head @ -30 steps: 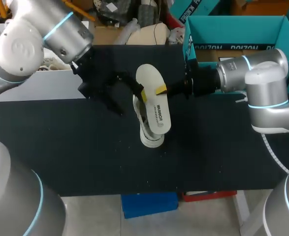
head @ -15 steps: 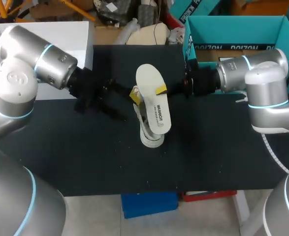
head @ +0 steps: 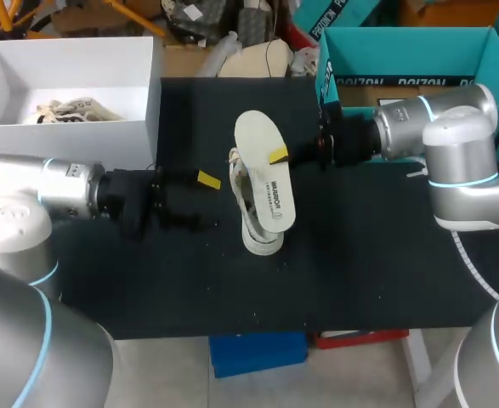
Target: Take the shoe out of the shoebox, open the shoe tongue, remove and reinsert the insole, then place the shoe into the shoebox
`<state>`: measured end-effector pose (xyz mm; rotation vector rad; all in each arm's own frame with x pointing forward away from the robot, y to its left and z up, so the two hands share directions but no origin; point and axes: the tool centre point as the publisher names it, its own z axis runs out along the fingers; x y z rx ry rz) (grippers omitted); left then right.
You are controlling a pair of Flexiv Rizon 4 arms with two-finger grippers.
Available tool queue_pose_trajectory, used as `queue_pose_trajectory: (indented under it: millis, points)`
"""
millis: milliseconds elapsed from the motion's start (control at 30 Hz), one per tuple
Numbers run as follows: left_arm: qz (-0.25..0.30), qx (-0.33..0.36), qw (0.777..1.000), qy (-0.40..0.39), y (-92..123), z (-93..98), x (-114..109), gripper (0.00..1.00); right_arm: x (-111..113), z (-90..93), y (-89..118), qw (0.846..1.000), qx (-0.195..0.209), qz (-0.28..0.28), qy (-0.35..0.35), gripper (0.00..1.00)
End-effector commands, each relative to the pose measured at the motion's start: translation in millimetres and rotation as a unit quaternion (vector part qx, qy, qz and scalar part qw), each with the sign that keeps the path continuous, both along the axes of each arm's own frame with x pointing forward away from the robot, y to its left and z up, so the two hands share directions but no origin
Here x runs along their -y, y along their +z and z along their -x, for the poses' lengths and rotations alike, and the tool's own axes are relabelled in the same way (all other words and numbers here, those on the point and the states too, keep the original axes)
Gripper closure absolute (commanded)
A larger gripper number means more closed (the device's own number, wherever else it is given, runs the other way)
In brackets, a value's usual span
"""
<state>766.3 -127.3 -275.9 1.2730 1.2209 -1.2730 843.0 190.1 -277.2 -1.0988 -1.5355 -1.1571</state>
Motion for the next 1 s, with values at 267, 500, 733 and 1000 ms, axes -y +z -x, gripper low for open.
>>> queue_pose_trajectory:
  millis: [267,500,733,1000]
  points:
    - [0.01,0.029,0.989,0.145,-9,11.7,-5,0.0,-1,-0.6,0,1.0,-0.001,0.001,0.001,1.0]
    - [0.011,0.005,0.974,0.225,-23,7.2,3,0.0,-1,-0.6,0,1.0,-0.001,0.001,0.001,1.0]
    - [0.011,0.005,0.974,0.225,-23,7.2,3,0.0,-1,-0.6,0,1.0,-0.001,0.001,0.001,1.0]
    - [0.018,0.0,0.975,0.221,-27,4.2,4,0.0,-1,-0.6,0,1.0,-0.001,0.001,0.001,1.0]
